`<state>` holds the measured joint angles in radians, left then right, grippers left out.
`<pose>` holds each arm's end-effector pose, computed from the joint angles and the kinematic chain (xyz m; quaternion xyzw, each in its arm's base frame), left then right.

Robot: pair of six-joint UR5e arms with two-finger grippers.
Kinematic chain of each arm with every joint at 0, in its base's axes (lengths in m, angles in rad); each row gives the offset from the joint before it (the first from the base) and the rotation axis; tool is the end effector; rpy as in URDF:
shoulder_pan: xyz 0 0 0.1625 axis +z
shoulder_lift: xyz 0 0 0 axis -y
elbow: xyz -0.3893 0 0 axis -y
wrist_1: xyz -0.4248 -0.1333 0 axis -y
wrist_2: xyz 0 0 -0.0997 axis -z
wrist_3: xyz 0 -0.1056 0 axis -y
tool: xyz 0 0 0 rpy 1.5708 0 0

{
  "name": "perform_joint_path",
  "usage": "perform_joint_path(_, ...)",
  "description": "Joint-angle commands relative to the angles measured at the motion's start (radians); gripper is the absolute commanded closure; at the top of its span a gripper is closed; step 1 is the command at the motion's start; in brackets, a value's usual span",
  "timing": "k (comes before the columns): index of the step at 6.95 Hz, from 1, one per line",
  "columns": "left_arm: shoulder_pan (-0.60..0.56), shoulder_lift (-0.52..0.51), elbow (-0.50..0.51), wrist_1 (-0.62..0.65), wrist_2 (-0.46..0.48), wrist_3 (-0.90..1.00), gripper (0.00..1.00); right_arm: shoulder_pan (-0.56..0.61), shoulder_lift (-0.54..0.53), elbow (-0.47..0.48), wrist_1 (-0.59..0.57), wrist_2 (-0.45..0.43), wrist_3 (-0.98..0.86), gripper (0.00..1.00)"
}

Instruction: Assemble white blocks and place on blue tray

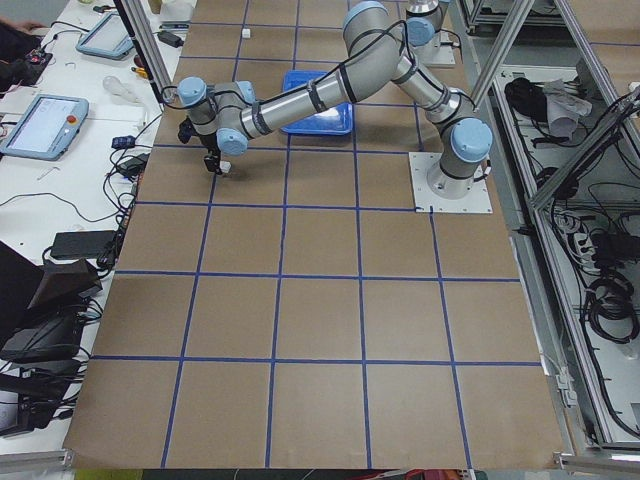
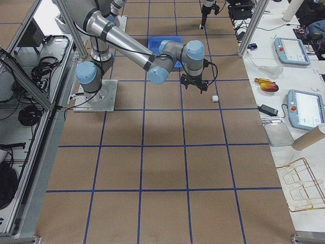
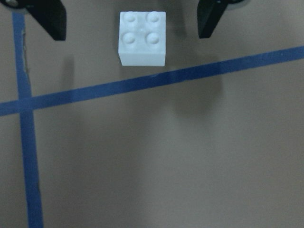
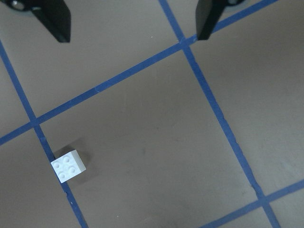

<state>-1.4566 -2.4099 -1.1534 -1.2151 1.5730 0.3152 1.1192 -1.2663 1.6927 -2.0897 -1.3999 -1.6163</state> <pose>-0.0445 -0.7799 0.1368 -0.1003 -0.9944 -0.0325 0.0060 -0.1311 -0.6170 0.2638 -0.5507 0.8291 -0.0968 0.0040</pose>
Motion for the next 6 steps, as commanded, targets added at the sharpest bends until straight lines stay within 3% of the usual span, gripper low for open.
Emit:
perform_joint_path(1, 0.001, -0.005, -0.009, 0.006, -0.001, 0.015, 0.46, -0.015, 0.221, -0.284, 0.23, 0.047, -0.17, 0.02)
perform_joint_path(2, 0.001, 0.003, -0.011, -0.001, 0.001, 0.015, 0.61, -0.013, 0.34, -0.47, 0.416, 0.108, -0.247, 0.01)
perform_joint_path(3, 0.001, 0.006, -0.011, -0.004, 0.001, 0.013, 0.68, -0.01, 0.438, -0.61, 0.515, 0.146, -0.348, 0.0)
perform_joint_path(4, 0.001, 0.009, -0.011, -0.006, -0.001, 0.005, 0.78, 0.005, 0.5, -0.693, 0.54, 0.148, -0.49, 0.0)
perform_joint_path(5, -0.001, 0.023, -0.014, -0.012, -0.005, -0.014, 0.85, 0.008, 0.54, -0.715, 0.537, 0.162, -0.519, 0.0)
perform_joint_path(6, -0.005, 0.046, -0.035, -0.017, -0.007, -0.025, 0.87, 0.008, 0.559, -0.713, 0.54, 0.259, -0.517, 0.0)
